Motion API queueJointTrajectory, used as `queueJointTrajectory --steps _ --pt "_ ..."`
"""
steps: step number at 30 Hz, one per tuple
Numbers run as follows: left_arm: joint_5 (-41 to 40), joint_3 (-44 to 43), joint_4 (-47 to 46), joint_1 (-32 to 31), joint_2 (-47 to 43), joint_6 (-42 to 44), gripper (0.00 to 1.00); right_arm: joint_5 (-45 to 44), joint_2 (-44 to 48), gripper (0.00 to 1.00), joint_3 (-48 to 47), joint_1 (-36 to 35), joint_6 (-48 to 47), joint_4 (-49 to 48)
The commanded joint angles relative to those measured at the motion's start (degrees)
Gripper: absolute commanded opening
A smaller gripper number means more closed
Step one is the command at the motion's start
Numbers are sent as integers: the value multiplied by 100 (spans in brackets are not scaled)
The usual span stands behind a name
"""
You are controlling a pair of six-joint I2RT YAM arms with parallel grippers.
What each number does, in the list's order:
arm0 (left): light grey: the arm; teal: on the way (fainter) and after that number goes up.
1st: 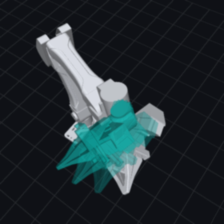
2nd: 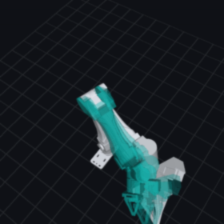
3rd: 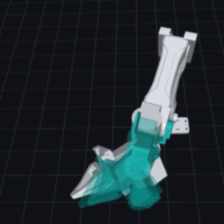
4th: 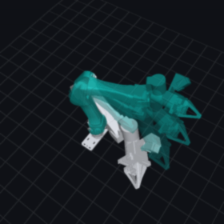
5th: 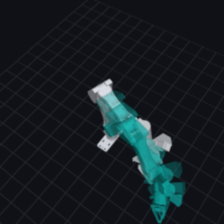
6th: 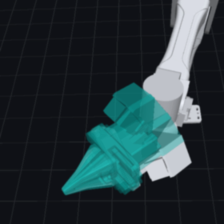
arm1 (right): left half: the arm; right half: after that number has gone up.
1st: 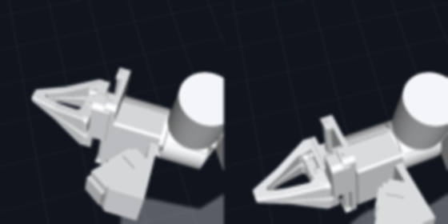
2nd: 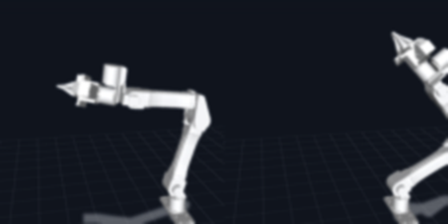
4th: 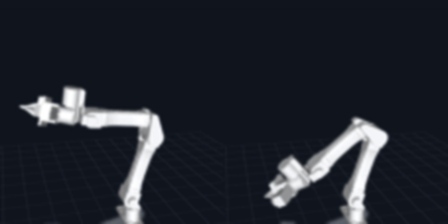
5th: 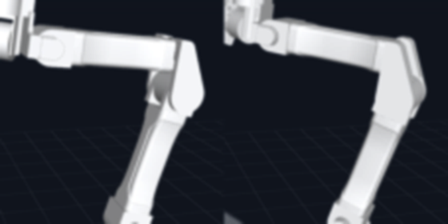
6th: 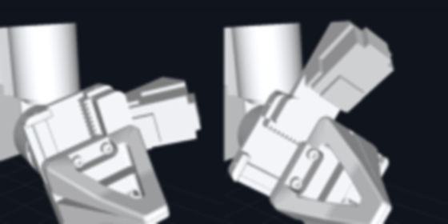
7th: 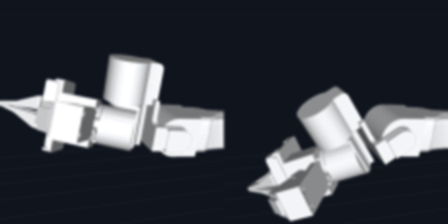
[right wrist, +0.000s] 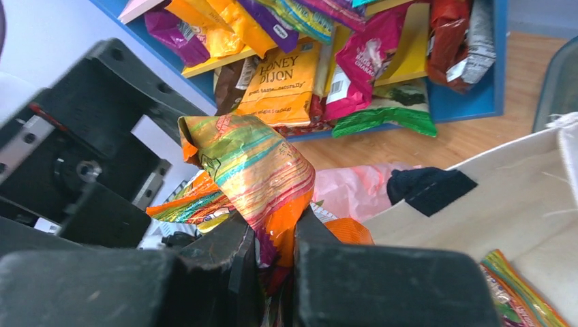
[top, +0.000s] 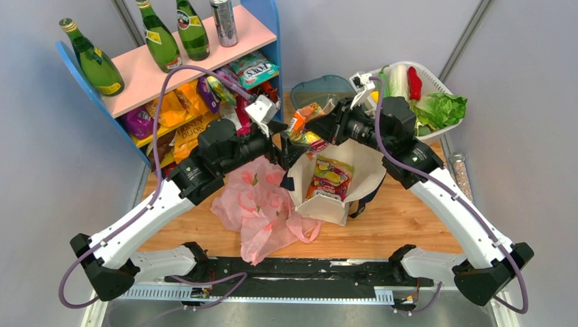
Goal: Untie the knot of the grocery bags and take out the mixed food
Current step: Pick up the fake candies from the takeout bag.
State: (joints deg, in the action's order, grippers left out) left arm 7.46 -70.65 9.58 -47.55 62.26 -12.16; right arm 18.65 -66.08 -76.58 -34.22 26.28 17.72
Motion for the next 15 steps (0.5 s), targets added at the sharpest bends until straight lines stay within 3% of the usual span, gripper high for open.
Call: queueJointTrajectory --steps 1,2,4,7,8,9,11,12,13,15 --pt "61 264 -353 -9 -47 -60 97 480 -65 0 -210 -15 389 -755" --pt "36 298 -458 -9 -65 -63 93 495 -77 0 -195 -10 409 -783" --pt "-108 386 -501 -4 -113 -35 72 512 -97 0 -176 -15 431 -835" --pt "-293 432 -504 -8 -170 -36 34 525 -115 3 -152 -10 465 -915" --pt "-354 452 -513 -4 -196 -61 28 525 -122 11 -137 -21 468 -951" --pt "-392 463 -529 -2 -219 -86 16 525 -121 25 -118 -16 466 -992" --pt "-502 536 -660 11 -335 -191 2 567 -118 65 -65 0 457 -1094" --pt "-569 606 -807 42 -440 -298 0 595 -111 81 -37 16 449 -1152" --pt "-603 641 -865 70 -494 -358 0 628 -96 92 -15 38 468 -1219" --pt "-560 702 -1162 205 -661 -603 0 714 -37 100 74 136 628 -1412"
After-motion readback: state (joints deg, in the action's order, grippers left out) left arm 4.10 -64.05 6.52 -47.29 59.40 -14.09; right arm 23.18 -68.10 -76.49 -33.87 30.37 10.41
